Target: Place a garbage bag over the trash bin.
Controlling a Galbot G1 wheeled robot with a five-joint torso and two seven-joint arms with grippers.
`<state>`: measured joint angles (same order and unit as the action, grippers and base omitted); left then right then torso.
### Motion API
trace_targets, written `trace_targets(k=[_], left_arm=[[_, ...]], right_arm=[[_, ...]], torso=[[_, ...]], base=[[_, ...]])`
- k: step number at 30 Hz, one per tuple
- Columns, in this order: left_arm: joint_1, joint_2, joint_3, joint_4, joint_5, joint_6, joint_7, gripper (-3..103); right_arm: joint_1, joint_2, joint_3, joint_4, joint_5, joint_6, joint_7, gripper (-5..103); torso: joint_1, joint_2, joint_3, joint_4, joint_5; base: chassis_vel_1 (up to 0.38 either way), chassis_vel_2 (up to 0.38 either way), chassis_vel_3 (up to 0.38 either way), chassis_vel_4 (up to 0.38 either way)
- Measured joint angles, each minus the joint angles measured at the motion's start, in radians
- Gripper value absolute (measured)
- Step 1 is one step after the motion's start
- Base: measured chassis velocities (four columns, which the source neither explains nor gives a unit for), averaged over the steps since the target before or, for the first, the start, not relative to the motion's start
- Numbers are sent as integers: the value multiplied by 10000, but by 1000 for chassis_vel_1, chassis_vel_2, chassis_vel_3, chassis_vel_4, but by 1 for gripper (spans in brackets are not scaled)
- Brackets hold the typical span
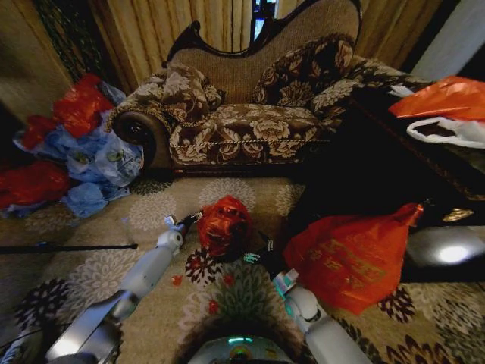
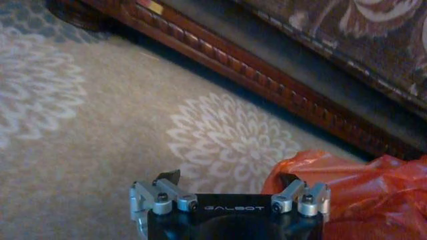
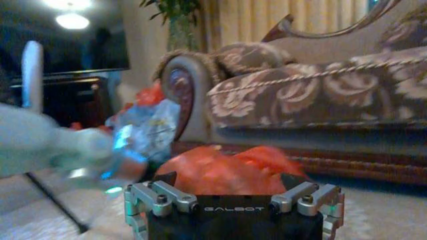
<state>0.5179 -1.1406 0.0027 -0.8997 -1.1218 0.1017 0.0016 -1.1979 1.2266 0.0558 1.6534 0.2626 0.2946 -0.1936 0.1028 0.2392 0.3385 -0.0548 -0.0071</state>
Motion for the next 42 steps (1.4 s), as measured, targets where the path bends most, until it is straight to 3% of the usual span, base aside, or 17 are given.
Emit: trace_targets(k=[5, 8, 17, 24, 34, 40, 42], left_arm=[[-325, -333, 146, 776, 498, 62, -32, 93], [-46, -299, 130, 786, 694, 82, -56, 93], [311, -141, -168, 325, 671, 46, -74, 94], [1104, 768, -532, -1822, 90, 114, -97, 98], [1741, 1443, -786, -3636, -671, 261, -162, 99], [1889, 1702, -862, -4442, -1056, 352, -162, 99], [1918, 1728, -866, -4497, -1083, 365, -161, 99]], right_arm=[[509, 318, -106, -453, -171, 66, 603, 100], [1954, 683, 73, -1584, -147, -79, 1427, 100], [4528, 670, -718, -3303, 340, -1115, 1165, 100], [5699, 1040, -1655, -4347, 548, -1432, 281, 100], [6314, 1487, -1717, -5724, 265, -1656, 376, 103], [6410, 1312, -1436, -6014, 350, -1845, 379, 79], [6417, 1307, -1416, -6019, 395, -1844, 379, 79]], torso=[[0, 0, 0, -2, 1], [0, -1, 0, 6, 2], [1, -1, 1, 3, -5], [-2, -1, 0, 6, -1], [-1, -1, 0, 3, -1], [-1, -1, -1, 2, 1], [-1, -1, -1, 2, 0]], base=[[0, 0, 0, 0], [0, 0, 0, 0], [0, 0, 0, 0], [0, 0, 0, 0], [0, 0, 0, 0], [0, 0, 0, 0], [0, 0, 0, 0]])
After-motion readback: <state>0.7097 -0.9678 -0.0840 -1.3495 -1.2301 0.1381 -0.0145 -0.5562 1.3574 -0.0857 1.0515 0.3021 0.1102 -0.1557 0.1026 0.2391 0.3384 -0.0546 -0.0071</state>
